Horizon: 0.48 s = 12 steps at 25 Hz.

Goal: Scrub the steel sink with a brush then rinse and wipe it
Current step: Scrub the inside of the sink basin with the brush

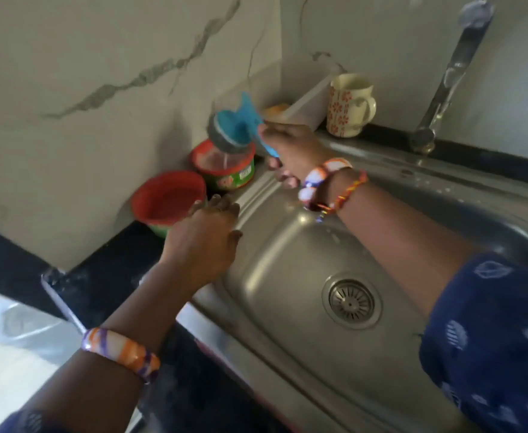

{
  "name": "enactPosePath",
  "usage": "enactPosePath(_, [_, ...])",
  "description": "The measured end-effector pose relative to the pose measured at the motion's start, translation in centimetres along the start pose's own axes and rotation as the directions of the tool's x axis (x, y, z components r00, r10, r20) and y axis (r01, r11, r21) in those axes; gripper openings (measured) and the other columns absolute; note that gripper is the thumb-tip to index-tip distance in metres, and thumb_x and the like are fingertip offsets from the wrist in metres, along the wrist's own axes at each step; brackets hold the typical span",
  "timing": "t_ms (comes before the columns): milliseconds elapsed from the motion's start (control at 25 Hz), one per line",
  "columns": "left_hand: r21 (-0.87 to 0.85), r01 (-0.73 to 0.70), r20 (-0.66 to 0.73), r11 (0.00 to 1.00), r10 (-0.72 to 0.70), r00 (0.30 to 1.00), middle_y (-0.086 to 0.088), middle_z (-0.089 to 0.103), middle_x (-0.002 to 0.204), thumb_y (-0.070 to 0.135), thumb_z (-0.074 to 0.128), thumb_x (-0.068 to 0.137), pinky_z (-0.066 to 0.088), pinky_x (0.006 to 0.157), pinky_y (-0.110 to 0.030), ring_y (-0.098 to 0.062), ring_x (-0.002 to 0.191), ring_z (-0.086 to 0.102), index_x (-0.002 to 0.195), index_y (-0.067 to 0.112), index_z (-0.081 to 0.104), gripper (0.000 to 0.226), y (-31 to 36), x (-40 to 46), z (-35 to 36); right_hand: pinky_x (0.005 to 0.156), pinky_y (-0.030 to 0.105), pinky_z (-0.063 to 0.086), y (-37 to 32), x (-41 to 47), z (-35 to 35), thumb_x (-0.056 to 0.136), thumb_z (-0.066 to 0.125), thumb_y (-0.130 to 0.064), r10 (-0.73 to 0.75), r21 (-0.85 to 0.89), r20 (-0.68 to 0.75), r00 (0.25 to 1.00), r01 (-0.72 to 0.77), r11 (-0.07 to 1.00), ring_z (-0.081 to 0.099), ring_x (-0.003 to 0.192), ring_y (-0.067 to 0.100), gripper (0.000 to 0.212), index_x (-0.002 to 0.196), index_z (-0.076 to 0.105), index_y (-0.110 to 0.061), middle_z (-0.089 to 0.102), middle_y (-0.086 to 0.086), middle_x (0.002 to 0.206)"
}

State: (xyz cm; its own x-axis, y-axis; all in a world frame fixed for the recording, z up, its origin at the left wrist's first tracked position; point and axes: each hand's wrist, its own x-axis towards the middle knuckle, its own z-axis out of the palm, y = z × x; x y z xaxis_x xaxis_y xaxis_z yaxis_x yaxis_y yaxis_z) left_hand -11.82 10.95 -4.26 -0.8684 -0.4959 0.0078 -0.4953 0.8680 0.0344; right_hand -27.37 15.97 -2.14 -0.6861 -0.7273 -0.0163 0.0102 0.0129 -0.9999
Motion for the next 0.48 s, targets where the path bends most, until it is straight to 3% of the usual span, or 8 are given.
enactPosePath(80, [-0.079,0.104,-0.018,0.991,-0.106,0.994,0.001,0.039,0.148,0.024,0.046,0.095,0.043,0.095,-0.036,-0.025,0.133,0.039,0.14,0.022,0.041,0.046,-0.3,-2.2,1.4,0.031,0.008,0.025,3.2,-4.0,-1.9,0.095,0.051,-0.025,0.239,0.285,0.06,0.969,-0.246,0.926,0.03,0.026,0.002,0.021,0.075,0.054,-0.022,0.038,-0.005,0.042])
enactPosePath(160, [-0.122,0.192,0.004,0.974,-0.193,0.981,-0.006,0.049,0.139,0.019,0.049,0.093,0.044,0.091,-0.037,-0.03,0.125,0.046,0.132,0.016,0.05,0.039,-0.6,-3.8,3.2,0.028,0.01,0.032,7.2,-8.0,-3.1,0.097,0.045,-0.021,0.486,0.441,0.202,0.85,-0.522,0.73,0.038,0.026,0.002,0.025,0.073,0.048,-0.017,0.044,-0.006,0.038])
enactPosePath(240, [-0.156,0.227,0.011,0.961,-0.228,0.974,-0.01,0.054,0.132,0.016,0.048,0.092,0.044,0.093,-0.04,-0.032,0.122,0.048,0.123,0.01,0.055,0.032,-0.8,-4.5,4.8,0.024,0.01,0.027,10.2,-10.9,-2.6,0.099,0.038,-0.018,0.639,0.4,0.354,0.683,-0.728,0.557,0.034,0.024,0.0,0.028,0.072,0.043,-0.014,0.043,-0.005,0.041])
enactPosePath(280, [-0.173,0.245,0.012,0.954,-0.247,0.969,-0.01,0.05,0.138,0.016,0.047,0.092,0.042,0.101,-0.04,-0.031,0.128,0.045,0.127,0.011,0.054,0.035,-0.8,-4.6,5.5,0.023,0.009,0.022,11.3,-11.6,-1.9,0.099,0.036,-0.018,0.665,0.368,0.421,0.618,-0.786,0.497,0.029,0.023,0.0,0.029,0.071,0.041,-0.014,0.038,-0.004,0.046])
enactPosePath(360, [-0.192,0.286,-0.004,0.939,-0.292,0.956,-0.006,0.04,0.148,0.012,0.043,0.093,0.031,0.114,-0.036,-0.025,0.138,0.036,0.136,0.012,0.049,0.043,-0.8,-4.4,6.1,0.023,0.008,0.017,13.0,-11.0,-0.7,0.099,0.036,-0.016,0.7,0.288,0.439,0.563,-0.826,0.485,0.024,0.021,0.0,0.03,0.069,0.037,-0.016,0.029,-0.002,0.054])
enactPosePath(480, [-0.158,0.307,-0.026,0.939,-0.315,0.949,-0.003,0.036,0.151,0.008,0.042,0.094,0.023,0.115,-0.029,-0.022,0.14,0.032,0.141,0.013,0.044,0.048,-0.4,-4.3,6.2,0.023,0.007,0.019,14.2,-9.1,-0.3,0.099,0.033,-0.016,0.725,0.218,0.467,0.505,-0.861,0.459,0.025,0.018,0.003,0.034,0.065,0.032,-0.015,0.033,-0.001,0.042])
